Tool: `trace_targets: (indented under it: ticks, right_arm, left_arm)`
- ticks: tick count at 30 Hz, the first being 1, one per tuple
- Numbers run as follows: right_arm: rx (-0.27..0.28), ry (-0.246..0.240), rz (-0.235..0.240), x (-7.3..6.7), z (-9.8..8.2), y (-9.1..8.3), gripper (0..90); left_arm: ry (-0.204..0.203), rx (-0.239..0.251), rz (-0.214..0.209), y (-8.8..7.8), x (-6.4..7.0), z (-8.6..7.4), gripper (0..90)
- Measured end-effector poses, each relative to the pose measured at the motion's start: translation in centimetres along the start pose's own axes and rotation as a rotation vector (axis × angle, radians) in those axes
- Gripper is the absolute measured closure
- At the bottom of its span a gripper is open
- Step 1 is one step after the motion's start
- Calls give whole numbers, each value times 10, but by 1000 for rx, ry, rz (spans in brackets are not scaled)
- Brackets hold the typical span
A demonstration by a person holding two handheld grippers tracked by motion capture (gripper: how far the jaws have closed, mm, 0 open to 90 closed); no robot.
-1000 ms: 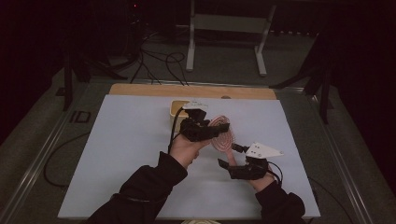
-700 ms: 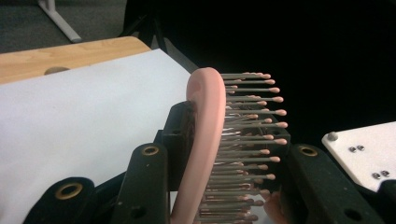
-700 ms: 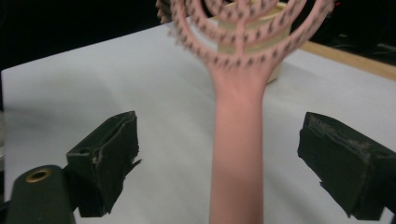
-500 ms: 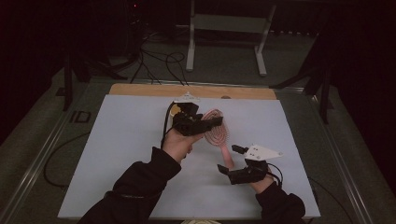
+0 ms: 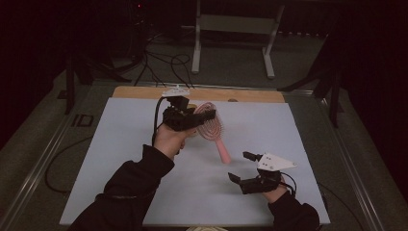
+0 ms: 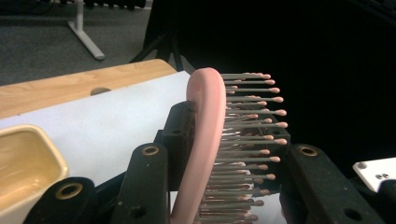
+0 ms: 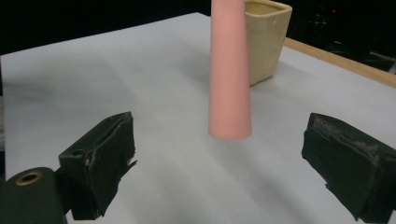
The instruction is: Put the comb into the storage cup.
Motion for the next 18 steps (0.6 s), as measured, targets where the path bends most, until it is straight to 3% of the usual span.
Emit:
trace_targets:
  ticks: [18]
  right_arm:
    - [6,-8,-23,2,-6,-12,92]
  left_arm:
    - [-18,64,83,-21,-38,33,655]
Point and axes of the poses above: each handheld gripper's, and its own axes: y roughly forward along the jaws, z roughly out of its top, x roughly to its right, the point moved 9 cm from there along y, roughly forward along the jaws, and after that the axes turned 3 degrees about z, right-handed, at the moved point
